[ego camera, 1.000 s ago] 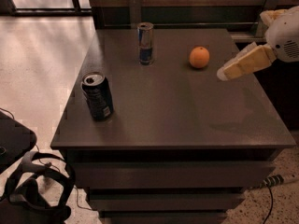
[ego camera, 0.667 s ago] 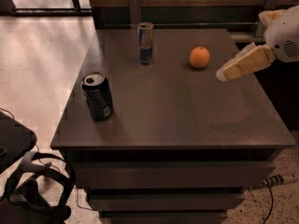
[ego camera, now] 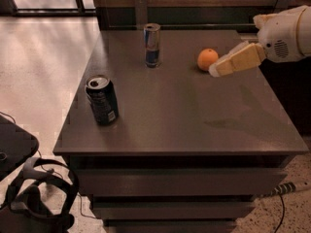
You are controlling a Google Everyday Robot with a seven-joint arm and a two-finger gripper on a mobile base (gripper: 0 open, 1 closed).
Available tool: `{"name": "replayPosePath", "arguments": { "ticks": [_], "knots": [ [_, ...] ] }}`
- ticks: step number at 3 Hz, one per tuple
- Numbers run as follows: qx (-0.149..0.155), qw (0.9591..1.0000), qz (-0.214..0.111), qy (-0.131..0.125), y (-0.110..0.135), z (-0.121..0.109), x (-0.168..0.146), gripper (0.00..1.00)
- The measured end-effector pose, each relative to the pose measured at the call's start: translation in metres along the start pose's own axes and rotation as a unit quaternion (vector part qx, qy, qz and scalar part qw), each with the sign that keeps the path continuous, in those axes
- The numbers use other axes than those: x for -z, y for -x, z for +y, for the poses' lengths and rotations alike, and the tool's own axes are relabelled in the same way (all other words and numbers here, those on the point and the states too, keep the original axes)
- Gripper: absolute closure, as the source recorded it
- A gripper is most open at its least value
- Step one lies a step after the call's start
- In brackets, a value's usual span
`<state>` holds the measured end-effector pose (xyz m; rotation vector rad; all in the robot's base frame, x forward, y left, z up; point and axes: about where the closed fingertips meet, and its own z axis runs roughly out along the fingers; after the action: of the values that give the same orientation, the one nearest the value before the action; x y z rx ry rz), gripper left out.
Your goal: Knock redbull can over
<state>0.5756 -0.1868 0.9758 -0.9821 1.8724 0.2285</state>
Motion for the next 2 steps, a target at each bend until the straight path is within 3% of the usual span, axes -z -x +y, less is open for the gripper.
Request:
{"name": "replayPosePath", "arguments": {
  "ticks": [2],
  "knots": [
    [-0.02,0.9981,-0.055,0.02,0.017,0.001,-0.059,0.0]
  ]
}}
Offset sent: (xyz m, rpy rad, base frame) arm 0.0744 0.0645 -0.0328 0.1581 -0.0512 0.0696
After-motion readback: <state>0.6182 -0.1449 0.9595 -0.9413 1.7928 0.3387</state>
